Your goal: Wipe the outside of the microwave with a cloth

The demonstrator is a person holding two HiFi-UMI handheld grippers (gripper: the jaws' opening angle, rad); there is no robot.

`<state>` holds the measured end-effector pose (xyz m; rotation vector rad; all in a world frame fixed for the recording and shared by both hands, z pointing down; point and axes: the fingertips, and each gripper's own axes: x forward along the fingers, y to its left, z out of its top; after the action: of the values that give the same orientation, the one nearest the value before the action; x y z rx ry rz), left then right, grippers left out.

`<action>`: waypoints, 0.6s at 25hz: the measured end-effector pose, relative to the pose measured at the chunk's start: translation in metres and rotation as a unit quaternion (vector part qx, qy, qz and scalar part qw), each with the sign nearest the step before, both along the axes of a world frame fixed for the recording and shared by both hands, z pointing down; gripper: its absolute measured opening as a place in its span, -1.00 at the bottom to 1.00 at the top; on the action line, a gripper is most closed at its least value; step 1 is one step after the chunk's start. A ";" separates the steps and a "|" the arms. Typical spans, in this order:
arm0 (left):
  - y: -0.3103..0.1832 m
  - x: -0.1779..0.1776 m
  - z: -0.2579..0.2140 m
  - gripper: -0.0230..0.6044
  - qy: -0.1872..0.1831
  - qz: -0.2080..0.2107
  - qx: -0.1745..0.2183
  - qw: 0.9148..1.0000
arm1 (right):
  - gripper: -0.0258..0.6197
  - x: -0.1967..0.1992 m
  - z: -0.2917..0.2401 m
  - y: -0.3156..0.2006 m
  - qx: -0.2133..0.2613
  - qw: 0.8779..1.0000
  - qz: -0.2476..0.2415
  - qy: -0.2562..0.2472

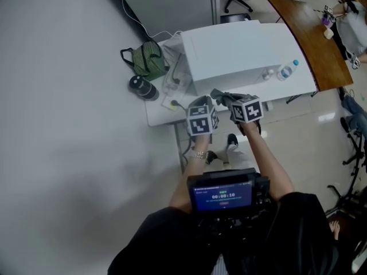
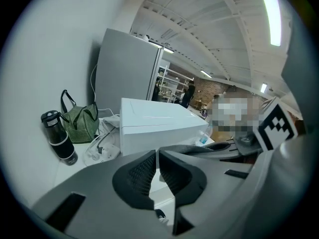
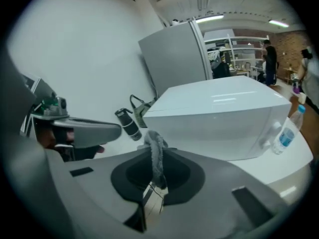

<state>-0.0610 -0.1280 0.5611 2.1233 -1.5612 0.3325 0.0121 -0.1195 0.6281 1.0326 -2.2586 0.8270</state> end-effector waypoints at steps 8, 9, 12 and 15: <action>0.001 0.035 -0.015 -0.90 -0.040 0.003 0.013 0.999 | -0.85 -0.003 -0.022 0.002 0.024 0.999 -0.017 0.026; 0.002 0.039 -0.018 -0.90 -0.045 0.006 0.017 0.999 | -0.85 0.000 -0.026 0.001 0.026 0.999 -0.013 0.019; 0.000 0.050 -0.026 -0.90 -0.052 0.011 0.026 0.998 | -0.85 0.003 -0.039 -0.001 0.039 0.999 -0.014 0.007; 0.000 0.057 -0.026 -0.90 -0.048 0.011 0.022 0.999 | -0.85 0.004 -0.043 -0.001 0.042 0.999 -0.023 0.003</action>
<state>-0.0042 -0.1285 0.5355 2.1884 -1.6124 0.4174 0.0164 -0.1208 0.5849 1.0140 -2.3212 0.7145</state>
